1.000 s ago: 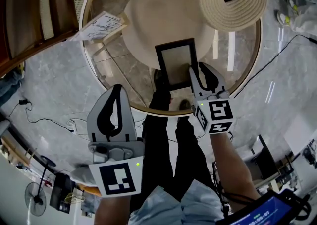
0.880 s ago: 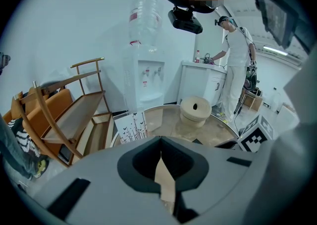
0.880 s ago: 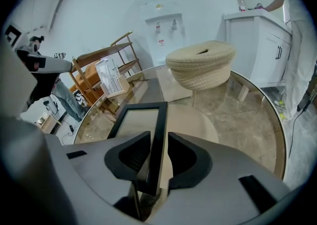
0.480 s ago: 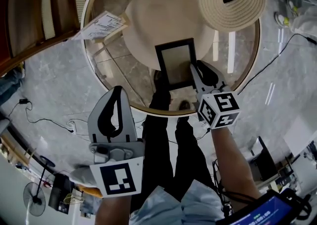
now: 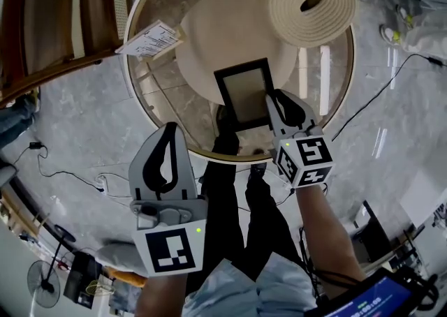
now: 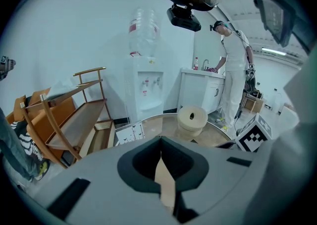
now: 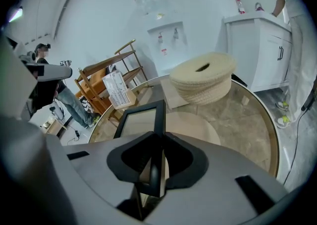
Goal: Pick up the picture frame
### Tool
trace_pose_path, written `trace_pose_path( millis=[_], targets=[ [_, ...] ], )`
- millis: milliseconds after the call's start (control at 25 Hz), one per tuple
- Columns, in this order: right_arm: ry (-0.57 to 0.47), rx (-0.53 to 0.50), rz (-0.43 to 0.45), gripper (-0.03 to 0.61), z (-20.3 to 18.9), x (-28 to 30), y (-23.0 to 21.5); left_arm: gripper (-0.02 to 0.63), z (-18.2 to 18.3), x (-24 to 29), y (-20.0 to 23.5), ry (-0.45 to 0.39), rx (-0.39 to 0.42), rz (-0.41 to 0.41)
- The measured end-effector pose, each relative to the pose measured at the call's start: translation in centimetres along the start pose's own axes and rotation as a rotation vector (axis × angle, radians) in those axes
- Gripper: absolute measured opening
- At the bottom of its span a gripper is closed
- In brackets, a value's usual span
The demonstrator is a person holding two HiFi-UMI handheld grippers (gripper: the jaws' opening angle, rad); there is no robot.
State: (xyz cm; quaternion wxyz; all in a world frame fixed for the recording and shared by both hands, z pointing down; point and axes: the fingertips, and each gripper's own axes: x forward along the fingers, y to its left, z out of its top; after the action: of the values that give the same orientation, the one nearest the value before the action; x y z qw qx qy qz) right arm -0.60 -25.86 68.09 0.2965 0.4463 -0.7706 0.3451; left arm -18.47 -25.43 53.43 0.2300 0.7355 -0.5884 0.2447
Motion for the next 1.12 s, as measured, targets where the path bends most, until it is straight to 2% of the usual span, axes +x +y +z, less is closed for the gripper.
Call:
trace_pose_path(
  millis=[200,600,840,1000,1120],
  targets=[
    [-0.070,-0.029,0.002,0.084,3.1,-3.3,1.0,0.015,2.3,-2.3,-1.0,-0.047,0.008,0.001],
    [-0.262,-0.095,0.004,0.086,10.9,-13.4,2.9,0.015,9.4,-9.0,-4.4,-0.204,0.031,0.012],
    [-0.430,-0.173,0.010,0.086,16.4,-21.9,4.5,0.015,14.5,-14.5,-6.9,-0.351,0.058,0.037],
    [-0.513,-0.226,0.031,0.086,19.0,-29.0,6.9,0.015,18.3,-19.7,-8.7,-0.436,0.052,0.059],
    [-0.603,-0.270,0.034,0.086,21.1,-34.4,8.2,0.015,21.3,-23.6,-10.4,-0.529,0.063,0.073]
  ],
)
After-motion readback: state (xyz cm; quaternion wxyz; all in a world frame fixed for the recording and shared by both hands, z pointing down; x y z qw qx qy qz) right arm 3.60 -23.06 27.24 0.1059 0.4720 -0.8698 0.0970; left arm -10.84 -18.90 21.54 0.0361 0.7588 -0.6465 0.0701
